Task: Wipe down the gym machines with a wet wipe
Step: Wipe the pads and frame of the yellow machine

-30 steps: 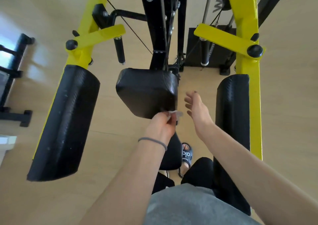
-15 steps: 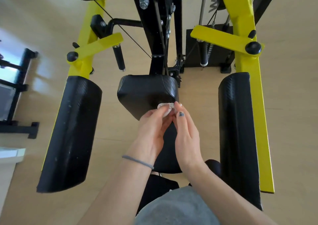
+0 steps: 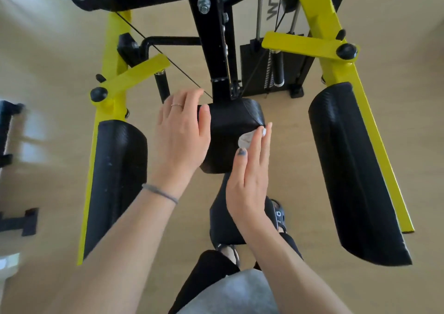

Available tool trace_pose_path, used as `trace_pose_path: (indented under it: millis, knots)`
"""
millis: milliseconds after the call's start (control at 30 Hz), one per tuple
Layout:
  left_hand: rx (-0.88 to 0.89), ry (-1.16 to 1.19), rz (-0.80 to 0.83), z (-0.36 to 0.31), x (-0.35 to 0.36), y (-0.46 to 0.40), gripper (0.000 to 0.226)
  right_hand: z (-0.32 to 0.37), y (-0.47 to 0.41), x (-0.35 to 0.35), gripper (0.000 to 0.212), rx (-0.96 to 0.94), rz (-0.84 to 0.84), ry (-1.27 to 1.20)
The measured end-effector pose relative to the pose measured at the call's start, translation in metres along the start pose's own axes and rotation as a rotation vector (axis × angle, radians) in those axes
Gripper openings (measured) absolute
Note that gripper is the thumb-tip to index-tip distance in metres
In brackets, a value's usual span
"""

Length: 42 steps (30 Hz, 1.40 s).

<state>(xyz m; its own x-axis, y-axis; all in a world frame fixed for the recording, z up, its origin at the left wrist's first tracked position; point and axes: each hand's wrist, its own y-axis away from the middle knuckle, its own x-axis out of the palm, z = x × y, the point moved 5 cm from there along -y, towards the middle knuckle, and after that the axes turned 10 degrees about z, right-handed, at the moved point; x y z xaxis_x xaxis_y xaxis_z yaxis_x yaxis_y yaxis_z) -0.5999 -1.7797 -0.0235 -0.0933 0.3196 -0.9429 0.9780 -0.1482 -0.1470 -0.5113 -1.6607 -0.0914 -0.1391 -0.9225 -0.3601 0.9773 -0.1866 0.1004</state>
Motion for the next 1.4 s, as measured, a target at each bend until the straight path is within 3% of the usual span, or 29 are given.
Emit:
trace_pose_path:
  millis: [133, 400, 467, 567, 700, 767, 867, 967, 1033, 1167, 1400]
  knots:
    - [0.030, 0.302, 0.133, 0.018, 0.030, -0.022, 0.034, 0.005, -0.007, 0.007, 0.060, -0.086, -0.142, 0.093]
    - [0.035, 0.286, 0.085, 0.020, 0.031, -0.017, 0.039, 0.040, -0.042, 0.024, 0.057, -0.452, -0.171, 0.495]
    - [0.007, 0.320, 0.043, 0.025, 0.032, -0.018, 0.037, 0.026, -0.051, 0.011, 0.056, -0.340, -0.292, 0.410]
    - [0.001, 0.337, 0.013, 0.027, 0.035, -0.018, 0.036, 0.006, -0.057, -0.002, 0.059, -0.085, -0.395, 0.052]
    - [0.015, 0.265, 0.032, 0.026, 0.037, -0.016, 0.027, 0.037, -0.050, 0.018, 0.054, -0.448, -0.282, 0.334]
    - [0.009, 0.307, 0.030, 0.028, 0.037, -0.018, 0.030, 0.033, -0.048, 0.018, 0.051, -0.474, -0.291, 0.425]
    - [0.022, 0.306, -0.027, 0.027, 0.036, -0.019, 0.042, 0.009, -0.050, -0.001, 0.047, -0.223, -0.445, 0.167]
    - [0.005, 0.281, -0.052, 0.025, 0.035, -0.018, 0.044, -0.021, -0.059, -0.008, 0.049, 0.175, -0.354, -0.414]
    - [-0.009, 0.280, -0.053, 0.025, 0.036, -0.016, 0.046, -0.038, -0.063, -0.007, 0.054, 0.385, -0.264, -0.607]
    - [-0.010, 0.280, -0.081, 0.024, 0.036, -0.015, 0.048, -0.072, -0.066, -0.003, 0.050, 0.644, -0.097, -0.753]
    - [0.006, 0.262, -0.117, 0.025, 0.036, -0.014, 0.047, -0.114, -0.068, 0.008, 0.045, 0.754, 0.022, -0.708]
